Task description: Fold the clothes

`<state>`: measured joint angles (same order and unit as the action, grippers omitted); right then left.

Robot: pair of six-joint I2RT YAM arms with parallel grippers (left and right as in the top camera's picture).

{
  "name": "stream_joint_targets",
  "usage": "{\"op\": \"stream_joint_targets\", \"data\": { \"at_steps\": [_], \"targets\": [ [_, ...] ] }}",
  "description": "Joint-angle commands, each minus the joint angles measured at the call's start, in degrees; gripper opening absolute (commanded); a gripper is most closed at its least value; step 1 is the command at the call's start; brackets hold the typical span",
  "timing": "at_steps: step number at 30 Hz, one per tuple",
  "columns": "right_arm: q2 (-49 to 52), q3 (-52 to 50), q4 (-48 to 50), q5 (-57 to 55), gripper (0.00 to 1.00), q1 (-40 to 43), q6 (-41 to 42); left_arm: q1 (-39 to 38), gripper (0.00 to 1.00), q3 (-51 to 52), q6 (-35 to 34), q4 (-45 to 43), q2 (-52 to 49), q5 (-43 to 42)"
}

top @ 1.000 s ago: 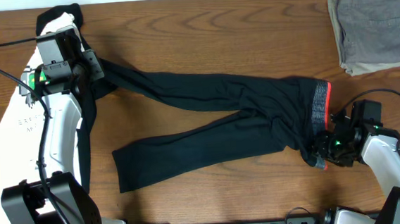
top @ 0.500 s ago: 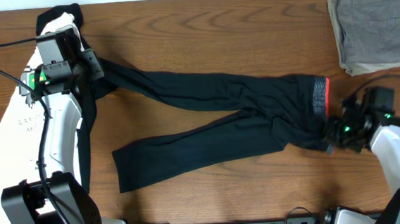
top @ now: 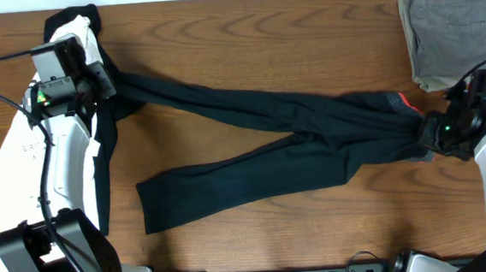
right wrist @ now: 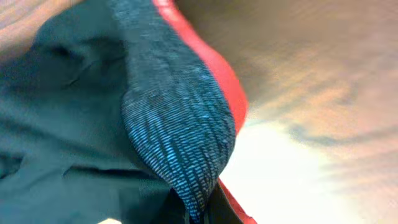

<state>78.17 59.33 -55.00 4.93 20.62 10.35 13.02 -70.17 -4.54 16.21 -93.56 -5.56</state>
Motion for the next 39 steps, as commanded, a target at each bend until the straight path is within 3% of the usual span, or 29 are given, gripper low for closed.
{"op": "stream_joint_targets", "data": {
  "at_steps": [1,12,21,23,26,28,33,39],
  "targets": [
    [0.09,1.31,-1.57,-9.44,0.06,2.58,4.74,0.66,0.06,-0.94,-0.48,-0.61,-0.81,0.72],
    [0.28,1.31,4.48,-6.99,0.05,4.44,4.24,0.68,0.06,-0.94,-0.48,-2.86,-0.81,0.7],
    [0.28,1.31,0.46,-7.06,0.05,4.44,5.53,0.68,0.06,-0.94,-0.48,-2.82,-0.81,0.7],
    [0.28,1.31,-0.09,-7.37,0.13,4.48,5.53,0.68,0.06,-0.94,-0.48,-2.82,-0.81,0.7],
    [0.28,1.31,0.7,-7.74,0.43,4.5,5.53,0.68,0.06,-0.94,-0.48,-2.84,-0.81,0.7],
    [0.28,1.31,2.36,-7.72,0.5,4.5,5.51,0.68,0.06,-0.94,-0.48,-2.86,-0.81,0.7],
    [0.55,1.31,9.64,-6.54,0.55,4.48,5.46,0.68,0.06,-0.94,-0.48,-2.89,-0.81,0.7],
    [7.93,1.31,23.37,3.96,0.55,4.09,0.59,0.68,0.06,-0.94,-0.48,-2.89,-0.81,0.7]
  ]
}}
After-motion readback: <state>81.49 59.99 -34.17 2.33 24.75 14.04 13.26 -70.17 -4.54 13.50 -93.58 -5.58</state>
